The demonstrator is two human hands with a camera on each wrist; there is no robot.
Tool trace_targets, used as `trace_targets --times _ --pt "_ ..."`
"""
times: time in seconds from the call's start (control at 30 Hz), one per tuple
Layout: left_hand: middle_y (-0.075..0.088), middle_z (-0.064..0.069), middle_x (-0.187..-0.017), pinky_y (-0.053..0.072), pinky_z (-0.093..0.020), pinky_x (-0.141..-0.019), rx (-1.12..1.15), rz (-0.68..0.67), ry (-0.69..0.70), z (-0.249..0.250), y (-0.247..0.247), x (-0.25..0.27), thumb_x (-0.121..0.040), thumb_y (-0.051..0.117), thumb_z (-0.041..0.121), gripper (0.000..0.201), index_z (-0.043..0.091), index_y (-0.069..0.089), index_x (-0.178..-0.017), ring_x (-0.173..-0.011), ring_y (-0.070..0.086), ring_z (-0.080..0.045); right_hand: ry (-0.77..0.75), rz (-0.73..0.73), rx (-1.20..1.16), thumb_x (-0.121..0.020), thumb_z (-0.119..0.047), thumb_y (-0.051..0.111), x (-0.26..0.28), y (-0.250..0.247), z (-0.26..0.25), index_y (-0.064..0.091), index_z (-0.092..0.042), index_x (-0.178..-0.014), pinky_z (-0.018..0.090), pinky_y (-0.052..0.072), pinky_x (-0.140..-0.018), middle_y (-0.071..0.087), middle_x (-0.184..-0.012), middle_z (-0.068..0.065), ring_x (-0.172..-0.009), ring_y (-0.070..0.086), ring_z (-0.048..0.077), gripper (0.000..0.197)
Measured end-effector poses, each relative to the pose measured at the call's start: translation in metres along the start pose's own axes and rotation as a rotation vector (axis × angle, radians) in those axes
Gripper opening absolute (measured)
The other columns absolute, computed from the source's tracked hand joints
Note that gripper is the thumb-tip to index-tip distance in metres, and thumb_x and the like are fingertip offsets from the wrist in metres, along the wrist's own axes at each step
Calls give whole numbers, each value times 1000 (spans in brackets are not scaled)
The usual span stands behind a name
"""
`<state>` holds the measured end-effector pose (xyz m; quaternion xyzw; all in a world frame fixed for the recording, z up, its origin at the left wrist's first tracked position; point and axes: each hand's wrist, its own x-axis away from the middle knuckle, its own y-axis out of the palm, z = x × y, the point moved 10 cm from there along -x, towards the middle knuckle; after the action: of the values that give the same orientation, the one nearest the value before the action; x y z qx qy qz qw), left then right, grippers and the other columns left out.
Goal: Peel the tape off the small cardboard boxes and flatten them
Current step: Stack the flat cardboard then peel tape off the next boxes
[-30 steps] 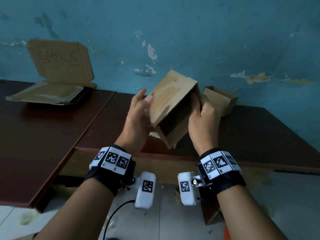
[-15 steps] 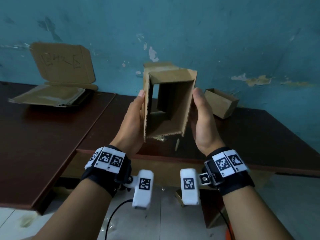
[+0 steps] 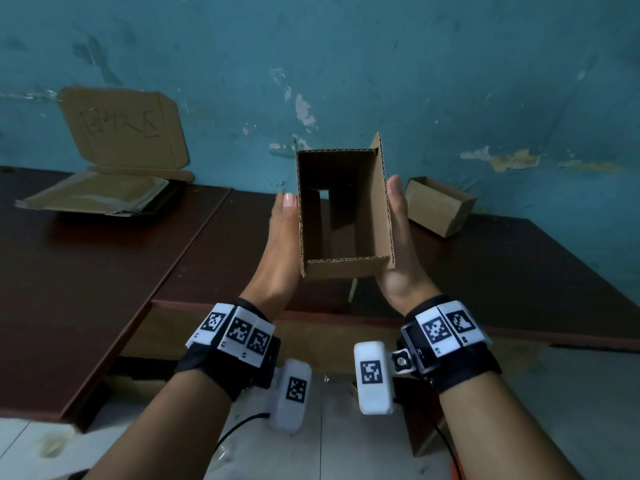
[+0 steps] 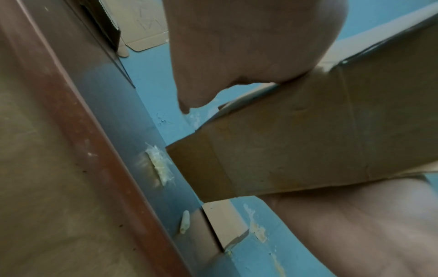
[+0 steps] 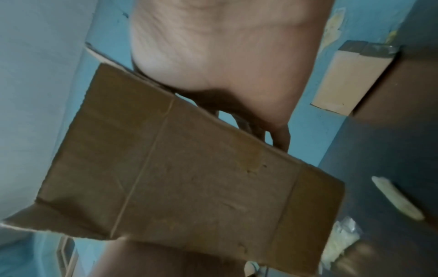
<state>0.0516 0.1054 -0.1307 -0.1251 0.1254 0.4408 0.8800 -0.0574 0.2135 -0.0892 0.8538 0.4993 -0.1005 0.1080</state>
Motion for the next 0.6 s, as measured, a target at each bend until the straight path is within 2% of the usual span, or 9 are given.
trace_targets --times 0.13,0.2,0.23,0.27,0.3,0.33,0.4,0.47,0.6 --pt "15 13 -181 19 -43 -137 135 27 112 18 3 -4 -119 19 52 58 42 1 -173 -165 18 -3 40 -21 -150 -119 -50 9 12 15 -11 55 -35 -149 37 45 -127 71 -146 -16 -142 60 2 57" --pt "22 14 -179 23 -36 -135 198 -16 70 14 18 -8 -112 18 69 69 37 13 -173 -164 22 -3 85 -37 -164 -122 -36 12 22 27 -16 56 -36 -104 22 57 -104 82 -119 -21 -131 67 5 48" --pt "24 22 -177 19 -38 -136 201 -111 53 -14 34 -19 -104 20 82 79 39 21 -171 -163 20 2 119 9 -155 -122 -34 26 31 28 -16 47 -37 -91 23 54 -102 79 -134 -5 -144 58 20 37" --pt "25 36 -171 12 -44 -137 143 -131 53 -75 51 -39 -94 23 93 88 44 29 -167 -160 17 11 128 28 -81 -117 -30 51 51 39 -32 -29 -3 -132 24 50 -101 62 -156 20 -158 41 37 86" --pt "25 47 -164 7 -54 -136 125 -85 60 -133 55 -73 -87 25 99 90 50 30 -163 -157 11 17 168 65 -92 -111 -27 66 59 45 -36 27 37 -145 26 47 -102 37 -168 37 -164 26 49 82" --pt "17 49 -166 3 -70 -130 141 -48 45 -166 57 -96 -84 23 102 91 57 25 -164 -158 -1 17 169 73 -176 -114 -11 56 65 47 -47 14 34 -147 29 40 -108 24 -169 44 -165 21 50 70" --pt "-5 15 -180 -4 -84 -121 147 -84 39 -135 48 -70 -92 18 97 96 44 7 -171 -162 -23 -11 55 81 -108 -121 -8 27 53 30 -43 44 17 -150 39 30 -121 53 -157 35 -154 52 29 42" --pt "0 -39 -163 5 -83 -118 126 -64 70 -56 31 -6 -105 23 79 101 -4 5 -161 -151 -9 -56 74 74 -173 -119 -51 27 34 19 -25 61 -21 -146 48 45 -122 74 -139 7 -126 72 6 52" --pt "14 -53 -148 12 -85 -113 245 -249 -64 22 50 37 -107 27 72 101 -13 12 -160 -138 6 -73 134 142 -163 -108 -77 23 13 -2 3 37 -32 -170 51 48 -123 57 -164 3 -149 57 21 78"
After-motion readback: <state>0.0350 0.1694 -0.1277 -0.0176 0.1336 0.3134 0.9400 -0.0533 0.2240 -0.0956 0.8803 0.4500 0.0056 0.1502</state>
